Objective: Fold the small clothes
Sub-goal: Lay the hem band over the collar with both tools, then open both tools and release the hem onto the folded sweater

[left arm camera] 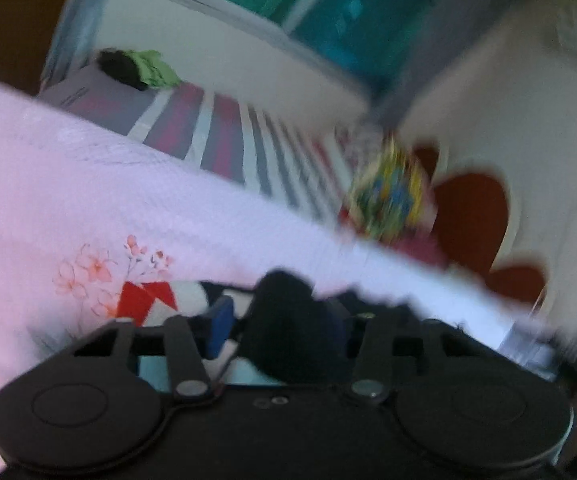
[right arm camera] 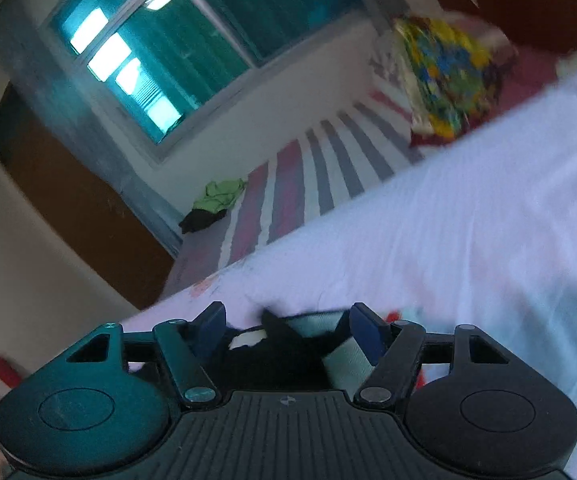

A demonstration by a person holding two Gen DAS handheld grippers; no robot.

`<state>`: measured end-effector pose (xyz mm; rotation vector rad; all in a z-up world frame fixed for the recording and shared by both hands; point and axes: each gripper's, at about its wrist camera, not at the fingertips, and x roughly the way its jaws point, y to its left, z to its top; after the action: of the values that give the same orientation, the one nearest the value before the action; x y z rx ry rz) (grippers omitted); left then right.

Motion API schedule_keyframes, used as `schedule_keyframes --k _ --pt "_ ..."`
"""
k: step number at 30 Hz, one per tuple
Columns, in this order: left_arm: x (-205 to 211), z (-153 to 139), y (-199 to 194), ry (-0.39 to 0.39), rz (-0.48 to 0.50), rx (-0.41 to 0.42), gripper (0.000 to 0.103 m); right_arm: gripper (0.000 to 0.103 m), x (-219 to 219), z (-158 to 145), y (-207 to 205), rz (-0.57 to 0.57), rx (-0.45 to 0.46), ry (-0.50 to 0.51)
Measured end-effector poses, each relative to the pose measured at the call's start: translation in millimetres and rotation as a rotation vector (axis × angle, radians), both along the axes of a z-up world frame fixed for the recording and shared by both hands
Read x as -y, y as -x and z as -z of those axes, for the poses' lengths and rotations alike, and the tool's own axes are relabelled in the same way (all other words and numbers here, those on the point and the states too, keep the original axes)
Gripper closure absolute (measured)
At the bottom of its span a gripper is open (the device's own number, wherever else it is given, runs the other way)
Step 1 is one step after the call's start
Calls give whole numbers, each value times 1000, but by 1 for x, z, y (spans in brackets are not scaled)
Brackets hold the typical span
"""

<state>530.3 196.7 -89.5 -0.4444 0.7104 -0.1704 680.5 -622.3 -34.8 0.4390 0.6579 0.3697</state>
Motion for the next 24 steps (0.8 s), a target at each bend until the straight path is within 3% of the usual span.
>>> schedule_keyframes --k 1,5,9,11,12,14,17,20,23,24 --pt "6 0 -4 -55 22 -17 61 43 -6 0 0 -23 10 45" --pt "23 6 -18 -179 88 -97 62 53 -41 12 -6 -106 5 235" --pt "36 10 -21 -294 123 -124 65 55 -78 41 -13 -176 -12 421" --pt "42 9 -19 -362 128 -107 87 66 -91 55 -11 -202 -4 493" --pt "43 8 -15 -378 123 -85 94 82 -95 58 -9 -212 16 511" --pt "44 8 -9 -374 91 -55 98 98 -101 63 -5 -200 54 551" --pt "41 5 11 -344 0 48 99 100 -98 55 0 -136 126 526" --pt "39 1 34 -366 -114 134 99 100 -92 52 3 -81 164 536" --pt "45 17 18 -405 -128 12 99 100 -95 84 -15 -106 27 565" --pt "49 15 11 -434 -116 -9 98 100 -97 86 -13 -100 48 577"
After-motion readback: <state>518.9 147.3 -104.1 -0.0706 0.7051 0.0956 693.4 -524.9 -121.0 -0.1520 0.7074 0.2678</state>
